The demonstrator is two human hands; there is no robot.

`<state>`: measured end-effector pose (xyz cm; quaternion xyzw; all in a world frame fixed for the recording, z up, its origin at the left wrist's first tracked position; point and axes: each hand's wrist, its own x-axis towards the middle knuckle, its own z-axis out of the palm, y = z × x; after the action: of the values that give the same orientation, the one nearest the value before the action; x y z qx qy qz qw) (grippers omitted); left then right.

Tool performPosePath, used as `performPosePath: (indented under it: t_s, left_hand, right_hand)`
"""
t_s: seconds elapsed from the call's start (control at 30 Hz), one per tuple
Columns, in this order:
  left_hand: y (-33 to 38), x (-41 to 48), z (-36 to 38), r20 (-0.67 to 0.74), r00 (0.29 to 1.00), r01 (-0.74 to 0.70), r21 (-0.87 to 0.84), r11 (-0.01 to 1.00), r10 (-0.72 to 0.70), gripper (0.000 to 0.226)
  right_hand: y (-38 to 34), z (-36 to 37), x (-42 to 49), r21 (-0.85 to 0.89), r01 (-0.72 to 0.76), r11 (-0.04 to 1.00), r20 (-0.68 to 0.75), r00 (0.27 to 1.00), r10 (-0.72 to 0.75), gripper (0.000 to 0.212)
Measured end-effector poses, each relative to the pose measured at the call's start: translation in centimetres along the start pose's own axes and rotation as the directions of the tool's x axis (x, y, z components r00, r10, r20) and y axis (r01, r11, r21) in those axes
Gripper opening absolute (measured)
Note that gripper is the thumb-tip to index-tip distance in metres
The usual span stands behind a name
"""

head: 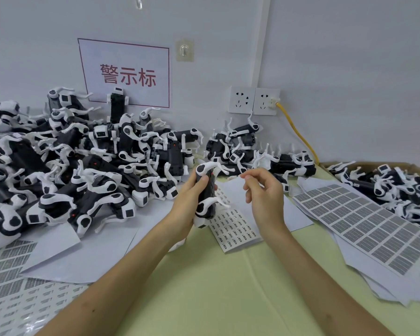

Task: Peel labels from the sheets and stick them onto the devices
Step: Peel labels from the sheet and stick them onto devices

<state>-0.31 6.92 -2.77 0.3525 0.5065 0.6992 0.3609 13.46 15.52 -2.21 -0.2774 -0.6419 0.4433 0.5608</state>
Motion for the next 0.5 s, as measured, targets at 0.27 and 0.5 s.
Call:
performPosePath:
  t_s: [0.27,0.5]
  left_hand:
    - [0.1,-0.6,0.3,0.255,0.959,0.130,-0.022,0.991,-0.120,0.038]
    - [0.5,-0.7,0.2,0.267,0.946,0.181,0.045,0.982,-0.186,0.028]
  right_hand:
    - [0.4,-0.8,0.9,0.084,-0.083,0.993,-0.014,0.996,0.084,0.013]
    - [1.3,-1.8,1.8,-0.055,-0.239,0.970,0.488,0.841,0.235,0.030]
